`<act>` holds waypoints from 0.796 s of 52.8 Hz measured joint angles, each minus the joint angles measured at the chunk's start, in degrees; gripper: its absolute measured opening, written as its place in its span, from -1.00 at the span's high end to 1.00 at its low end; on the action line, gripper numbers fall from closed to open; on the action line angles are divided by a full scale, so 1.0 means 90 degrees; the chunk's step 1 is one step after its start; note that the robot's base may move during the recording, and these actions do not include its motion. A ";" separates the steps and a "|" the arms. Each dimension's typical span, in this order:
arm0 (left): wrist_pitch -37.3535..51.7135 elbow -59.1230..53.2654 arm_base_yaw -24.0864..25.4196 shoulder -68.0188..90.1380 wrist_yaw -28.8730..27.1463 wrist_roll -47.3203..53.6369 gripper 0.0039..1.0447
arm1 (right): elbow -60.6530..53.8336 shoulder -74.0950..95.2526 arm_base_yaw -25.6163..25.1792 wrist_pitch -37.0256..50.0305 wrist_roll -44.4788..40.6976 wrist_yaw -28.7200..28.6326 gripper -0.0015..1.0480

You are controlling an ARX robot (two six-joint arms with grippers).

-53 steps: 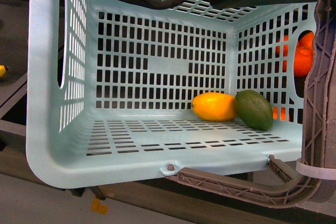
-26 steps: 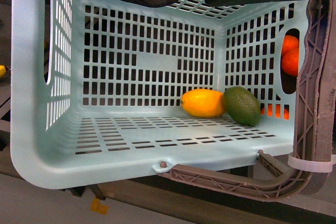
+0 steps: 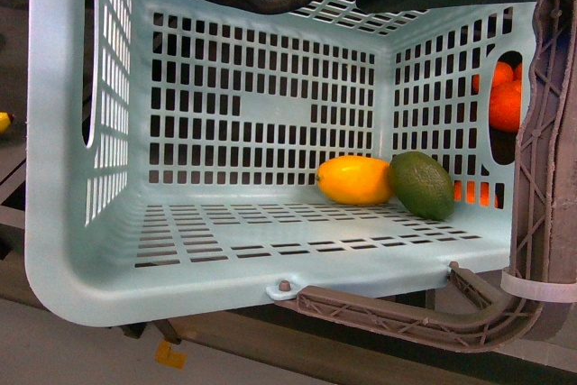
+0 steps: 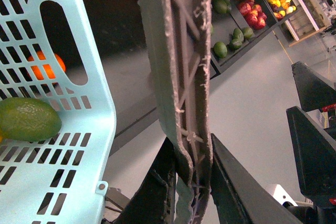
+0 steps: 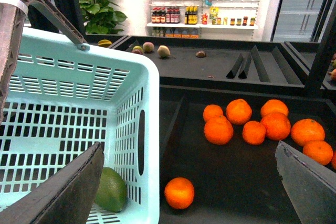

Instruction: Pick mango and avocado into basket

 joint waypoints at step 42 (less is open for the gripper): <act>0.0000 0.0000 0.0000 0.0000 -0.0017 0.0000 0.74 | 0.0000 0.0000 0.0000 0.0000 0.0002 0.0002 -0.85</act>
